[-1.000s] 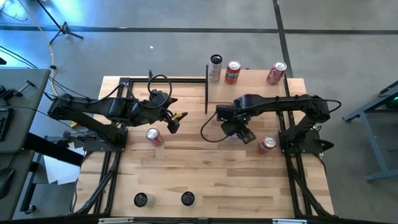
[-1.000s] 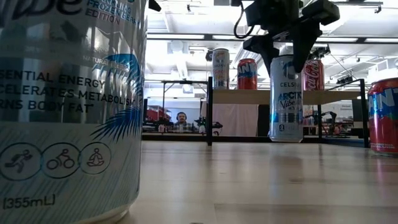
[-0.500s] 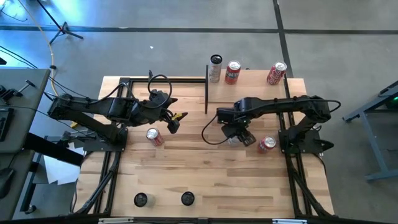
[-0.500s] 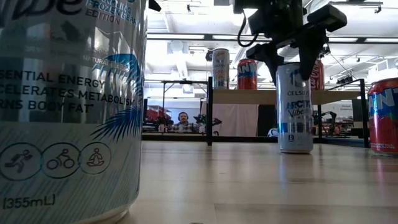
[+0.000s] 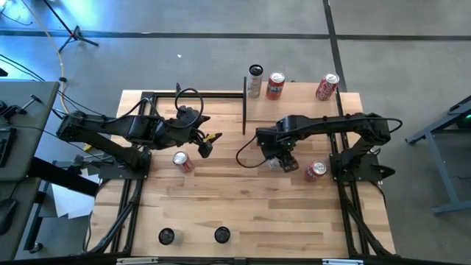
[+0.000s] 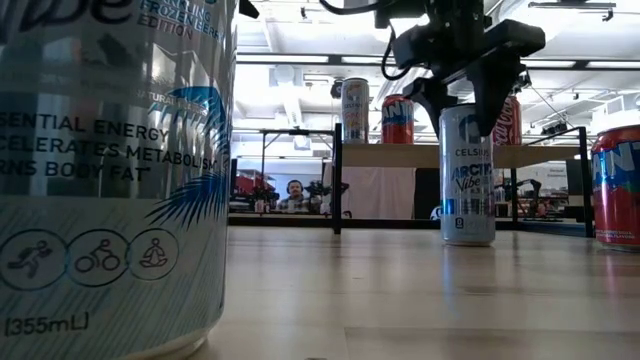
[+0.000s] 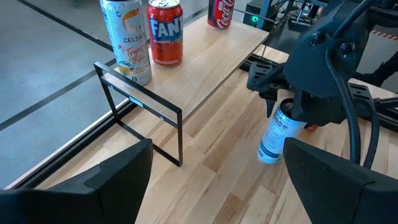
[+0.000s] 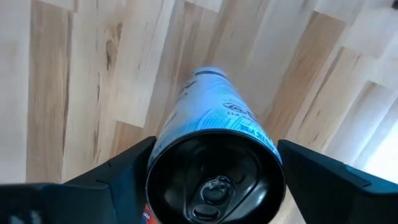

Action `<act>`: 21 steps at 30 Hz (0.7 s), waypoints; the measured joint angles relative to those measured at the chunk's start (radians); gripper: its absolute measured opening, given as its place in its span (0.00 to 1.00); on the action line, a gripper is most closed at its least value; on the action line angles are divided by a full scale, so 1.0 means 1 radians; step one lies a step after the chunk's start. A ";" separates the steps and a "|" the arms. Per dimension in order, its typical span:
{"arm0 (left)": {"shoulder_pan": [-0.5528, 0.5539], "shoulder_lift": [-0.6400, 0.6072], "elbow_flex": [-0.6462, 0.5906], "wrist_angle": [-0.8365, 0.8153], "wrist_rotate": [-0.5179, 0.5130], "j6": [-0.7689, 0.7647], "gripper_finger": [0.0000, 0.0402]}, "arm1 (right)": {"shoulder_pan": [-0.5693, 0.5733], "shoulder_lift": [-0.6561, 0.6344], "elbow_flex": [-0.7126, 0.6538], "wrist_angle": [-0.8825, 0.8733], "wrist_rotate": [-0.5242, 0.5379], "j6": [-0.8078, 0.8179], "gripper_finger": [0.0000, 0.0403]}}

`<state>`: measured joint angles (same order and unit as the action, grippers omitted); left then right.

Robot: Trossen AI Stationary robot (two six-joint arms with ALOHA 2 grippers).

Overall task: Place canned beverage on shelf
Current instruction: Put the right the white blue soda can on the shelf

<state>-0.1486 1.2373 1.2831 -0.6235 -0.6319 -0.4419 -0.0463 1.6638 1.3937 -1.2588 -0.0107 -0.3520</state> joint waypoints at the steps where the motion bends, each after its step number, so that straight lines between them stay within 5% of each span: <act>1: 0.000 0.000 0.000 0.000 0.000 0.000 0.84 | 0.000 0.000 0.000 -0.001 0.008 0.016 0.79; 13: 0.000 0.000 0.000 0.000 0.000 0.000 0.84 | 0.003 -0.003 0.043 -0.006 0.079 0.259 0.86; 21: 0.000 0.000 0.000 0.000 0.000 0.000 0.84 | 0.006 -0.004 0.117 -0.072 0.065 0.461 0.98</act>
<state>-0.1485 1.2373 1.2831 -0.6235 -0.6321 -0.4419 -0.0402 1.6594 1.5107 -1.3311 0.0544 0.1086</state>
